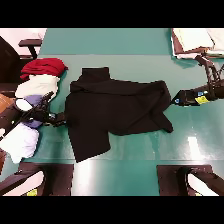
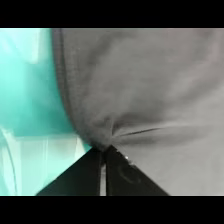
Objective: Fold the shirts.
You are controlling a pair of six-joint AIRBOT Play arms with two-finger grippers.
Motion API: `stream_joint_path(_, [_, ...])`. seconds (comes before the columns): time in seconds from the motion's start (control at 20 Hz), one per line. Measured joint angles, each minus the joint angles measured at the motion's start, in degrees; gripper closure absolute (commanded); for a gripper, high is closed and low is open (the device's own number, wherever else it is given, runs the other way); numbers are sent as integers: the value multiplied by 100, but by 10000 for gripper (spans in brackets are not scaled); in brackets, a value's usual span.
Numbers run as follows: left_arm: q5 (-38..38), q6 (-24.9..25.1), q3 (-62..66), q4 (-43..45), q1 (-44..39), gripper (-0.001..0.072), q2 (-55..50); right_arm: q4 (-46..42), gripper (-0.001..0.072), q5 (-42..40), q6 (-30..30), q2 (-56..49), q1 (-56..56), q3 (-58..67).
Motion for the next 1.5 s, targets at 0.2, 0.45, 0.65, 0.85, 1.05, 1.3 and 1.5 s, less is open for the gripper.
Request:
stream_joint_path(0.2, [-186,52,378,-28,2,684,33,-691,82,184,92,4,-22,-341])
stream_joint_path(0.45, [-411,103,710,-63,2,684,52,-787,130,13,177,-234,-380,-1576])
stream_joint_path(0.65, [-461,109,776,-72,2,684,52,-295,147,-483,190,-717,-612,-2070])
stream_joint_path(0.85, [-496,118,791,-85,2,685,52,-22,645,-791,195,-1158,-531,-2203])
stream_joint_path(1.05, [-691,120,955,-76,2,685,170,68,696,-846,203,-1051,-389,-2190])
stream_joint_path(1.3, [-942,20,2280,-57,2,685,1054,120,696,-560,201,76,-542,-1045])
stream_joint_path(1.5, [-994,-164,4312,-48,2,686,1670,125,697,-356,197,935,-918,772])
